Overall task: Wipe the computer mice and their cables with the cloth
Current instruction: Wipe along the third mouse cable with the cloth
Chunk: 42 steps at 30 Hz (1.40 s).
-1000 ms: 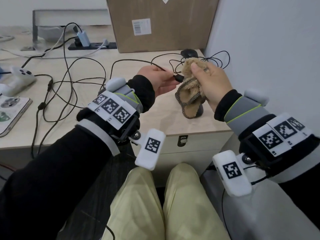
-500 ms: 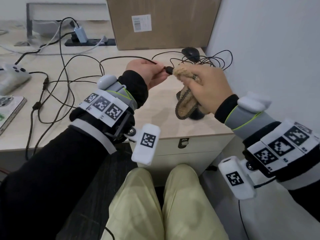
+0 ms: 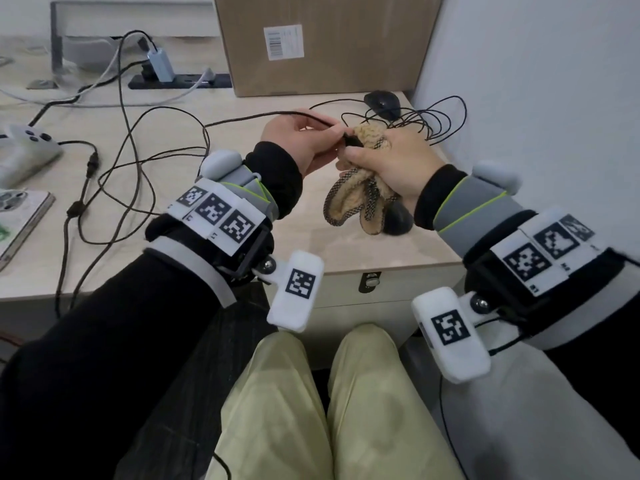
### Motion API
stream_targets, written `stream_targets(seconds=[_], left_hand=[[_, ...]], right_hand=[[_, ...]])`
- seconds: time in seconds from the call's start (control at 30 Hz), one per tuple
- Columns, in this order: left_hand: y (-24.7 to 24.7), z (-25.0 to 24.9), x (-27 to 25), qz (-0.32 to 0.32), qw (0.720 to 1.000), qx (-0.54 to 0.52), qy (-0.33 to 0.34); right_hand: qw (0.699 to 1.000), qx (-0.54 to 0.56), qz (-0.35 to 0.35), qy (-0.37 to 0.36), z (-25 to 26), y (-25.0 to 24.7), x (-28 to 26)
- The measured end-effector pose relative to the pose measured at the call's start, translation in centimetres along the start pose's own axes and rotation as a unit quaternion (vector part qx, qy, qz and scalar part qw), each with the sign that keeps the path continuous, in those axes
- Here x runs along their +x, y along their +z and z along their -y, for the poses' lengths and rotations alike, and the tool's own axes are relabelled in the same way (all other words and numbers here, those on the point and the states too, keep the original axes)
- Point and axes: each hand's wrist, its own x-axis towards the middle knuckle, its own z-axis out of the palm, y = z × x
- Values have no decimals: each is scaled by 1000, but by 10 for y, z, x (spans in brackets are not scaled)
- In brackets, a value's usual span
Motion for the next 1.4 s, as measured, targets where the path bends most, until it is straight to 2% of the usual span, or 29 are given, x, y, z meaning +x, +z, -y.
stream_targets(seconds=[0.2, 0.33, 0.43, 0.53, 0.6, 0.83, 0.97, 1.07, 1.17, 1.27, 1.3, 1.37, 1.4], left_hand=[[-4, 2, 5, -21, 999, 26, -28], [-5, 5, 11, -25, 998, 14, -58], [-3, 4, 20, -42, 996, 4, -79], [-9, 2, 39, -91, 988, -24, -123], [-15, 2, 52, -95, 984, -28, -148], [13, 8, 79, -70, 976, 62, -199], [16, 6, 75, -60, 954, 136, -260], [-5, -6, 67, -48, 957, 159, -237], [-53, -25, 55, -124, 951, 224, -171], [-107, -47, 36, -201, 917, 312, -148], [-126, -50, 30, -221, 889, 368, -157], [-157, -50, 18, -243, 807, 506, -182], [-163, -47, 13, -250, 781, 537, -199]], right_hand=[[1000, 4, -10, 16, 0, 3, 2], [997, -34, -65, 15, -4, 2, 11], [994, -68, -80, 33, -3, 0, 15], [989, -43, -123, 75, -3, -18, 23], [986, -24, -144, 76, -4, -32, 28], [982, -40, -142, 120, -13, -39, 56], [980, -68, -131, 136, -19, -37, 66], [981, -91, -126, 120, -10, -31, 66], [984, -112, -86, 105, 0, -11, 67], [978, -178, -30, 106, 12, 20, 66], [976, -191, -11, 108, 16, 31, 64], [972, -205, 25, 111, 19, 54, 63], [971, -212, 26, 108, 19, 61, 63]])
